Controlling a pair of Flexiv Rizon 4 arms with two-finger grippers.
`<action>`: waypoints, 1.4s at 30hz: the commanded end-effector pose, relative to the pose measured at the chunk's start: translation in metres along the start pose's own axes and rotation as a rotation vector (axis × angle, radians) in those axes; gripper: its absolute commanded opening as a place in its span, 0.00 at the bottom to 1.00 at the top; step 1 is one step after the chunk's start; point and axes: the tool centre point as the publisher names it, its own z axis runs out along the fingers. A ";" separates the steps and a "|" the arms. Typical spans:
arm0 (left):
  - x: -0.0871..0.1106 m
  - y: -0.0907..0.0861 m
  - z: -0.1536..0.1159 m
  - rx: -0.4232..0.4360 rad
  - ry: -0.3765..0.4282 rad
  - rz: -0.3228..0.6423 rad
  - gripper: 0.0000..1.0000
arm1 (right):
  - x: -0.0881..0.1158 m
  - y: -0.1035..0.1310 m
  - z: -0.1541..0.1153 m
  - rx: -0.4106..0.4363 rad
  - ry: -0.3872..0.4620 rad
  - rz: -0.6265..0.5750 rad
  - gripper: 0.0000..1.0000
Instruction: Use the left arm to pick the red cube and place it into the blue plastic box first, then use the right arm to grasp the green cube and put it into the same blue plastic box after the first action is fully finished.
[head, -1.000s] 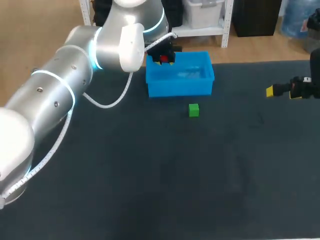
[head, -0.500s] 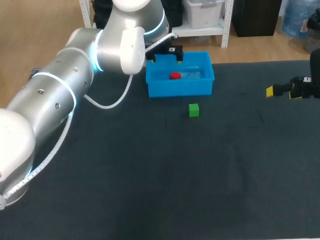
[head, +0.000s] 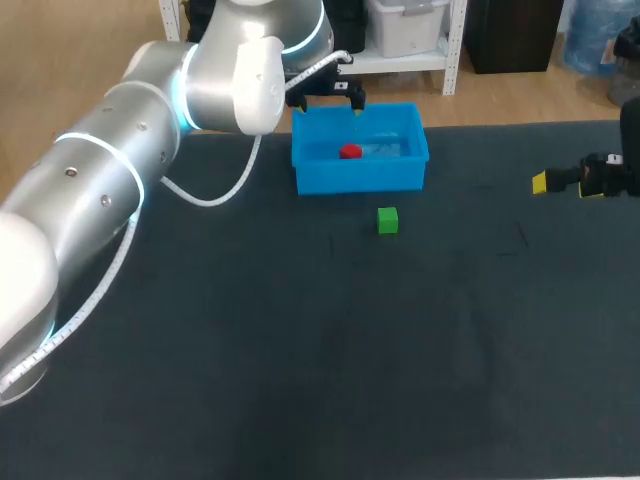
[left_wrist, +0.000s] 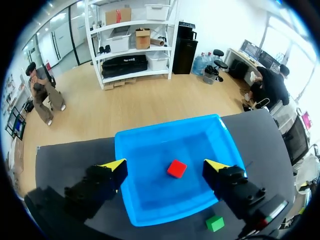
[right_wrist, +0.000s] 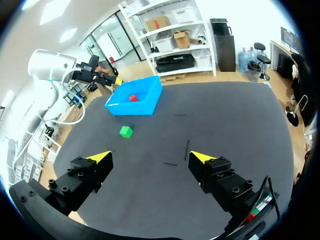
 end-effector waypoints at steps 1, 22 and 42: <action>-0.003 0.002 -0.013 0.025 0.245 0.026 1.00 | 0.000 0.000 0.000 0.001 0.000 0.000 1.00; 0.040 0.035 -0.076 0.068 0.195 0.118 1.00 | 0.000 0.000 0.000 0.001 0.000 0.000 1.00; 0.085 0.053 -0.115 0.225 0.127 0.191 1.00 | 0.000 0.000 0.000 0.001 0.000 0.000 1.00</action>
